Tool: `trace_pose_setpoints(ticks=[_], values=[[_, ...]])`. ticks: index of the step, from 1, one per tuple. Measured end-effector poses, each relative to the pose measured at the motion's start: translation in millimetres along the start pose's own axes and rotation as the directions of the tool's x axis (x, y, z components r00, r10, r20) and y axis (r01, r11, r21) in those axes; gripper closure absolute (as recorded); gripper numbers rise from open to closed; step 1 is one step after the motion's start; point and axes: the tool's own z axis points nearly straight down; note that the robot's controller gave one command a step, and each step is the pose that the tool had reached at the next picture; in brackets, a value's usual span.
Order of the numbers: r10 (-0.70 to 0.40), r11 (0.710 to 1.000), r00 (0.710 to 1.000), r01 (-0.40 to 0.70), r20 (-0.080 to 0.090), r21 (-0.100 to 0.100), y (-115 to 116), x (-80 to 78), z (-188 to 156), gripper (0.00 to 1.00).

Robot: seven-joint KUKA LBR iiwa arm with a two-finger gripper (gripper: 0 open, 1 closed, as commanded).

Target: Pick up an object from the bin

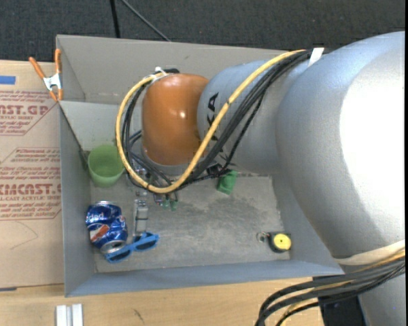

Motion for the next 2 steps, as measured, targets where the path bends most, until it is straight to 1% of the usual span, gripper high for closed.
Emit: trace_pose_setpoints(ticks=[1, 2], values=[[0.132, 0.991, 0.991, -0.132, -0.004, 0.003, 28.6, 19.7, 57.9, 0.0], [0.133, 0.991, 0.991, -0.133, -0.001, 0.006, 25.5, 17.9, 55.8, 1.0]])
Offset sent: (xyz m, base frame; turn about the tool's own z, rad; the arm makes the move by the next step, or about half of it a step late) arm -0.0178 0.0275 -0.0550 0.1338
